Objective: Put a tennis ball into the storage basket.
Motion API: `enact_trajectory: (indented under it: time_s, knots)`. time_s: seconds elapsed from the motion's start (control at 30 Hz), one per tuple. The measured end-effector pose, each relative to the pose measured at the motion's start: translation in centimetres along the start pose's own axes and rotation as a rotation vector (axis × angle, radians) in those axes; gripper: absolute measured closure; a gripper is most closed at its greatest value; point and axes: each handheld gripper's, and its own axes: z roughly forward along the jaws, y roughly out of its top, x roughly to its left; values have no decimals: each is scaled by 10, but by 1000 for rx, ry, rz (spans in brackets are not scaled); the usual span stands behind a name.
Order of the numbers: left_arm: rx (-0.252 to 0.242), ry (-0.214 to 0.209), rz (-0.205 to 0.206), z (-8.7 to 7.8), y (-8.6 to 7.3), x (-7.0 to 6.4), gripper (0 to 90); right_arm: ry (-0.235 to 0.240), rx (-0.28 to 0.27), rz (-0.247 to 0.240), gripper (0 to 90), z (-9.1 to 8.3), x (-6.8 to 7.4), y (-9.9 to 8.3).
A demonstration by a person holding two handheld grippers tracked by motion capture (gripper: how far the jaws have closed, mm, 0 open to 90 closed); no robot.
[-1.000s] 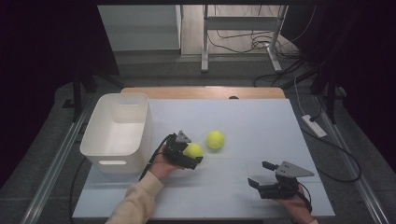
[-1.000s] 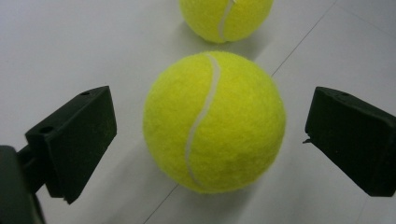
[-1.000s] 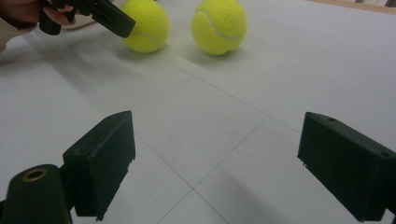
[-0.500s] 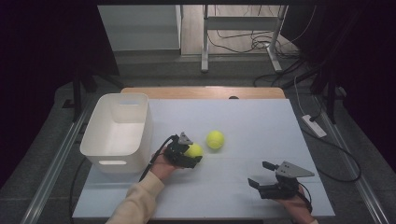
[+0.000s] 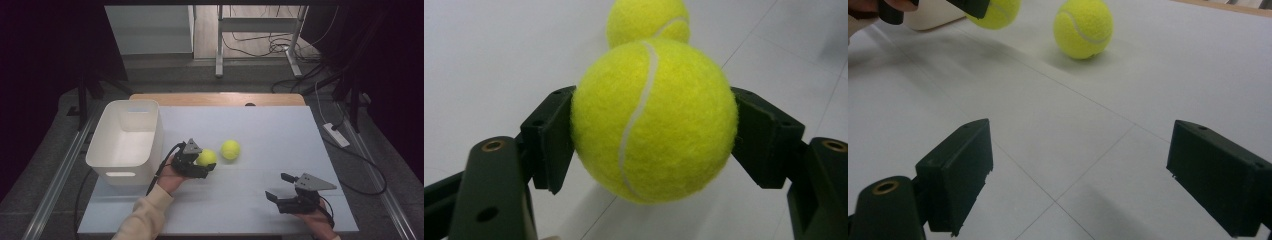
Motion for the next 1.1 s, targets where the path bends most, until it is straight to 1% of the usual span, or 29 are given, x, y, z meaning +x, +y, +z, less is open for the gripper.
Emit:
enact_trajectory:
  time_s: [0.37, 0.7, 0.87, 1.1]
  knots:
    - [-22, -10, 18, -7, 3, -4, 270, 0, -5, 1, 114, -1, 0, 1]
    - [-66, 5, 29, -21, 7, -6, 270, -3, -7, 3, 114, -1, 0, 1]
    - [-82, -3, 30, -27, 9, -6, 270, -3, -8, 3, 114, -1, 0, 1]
    - [-102, 3, 36, -33, 11, -7, 270, -4, -11, 4, 114, -1, 0, 0]
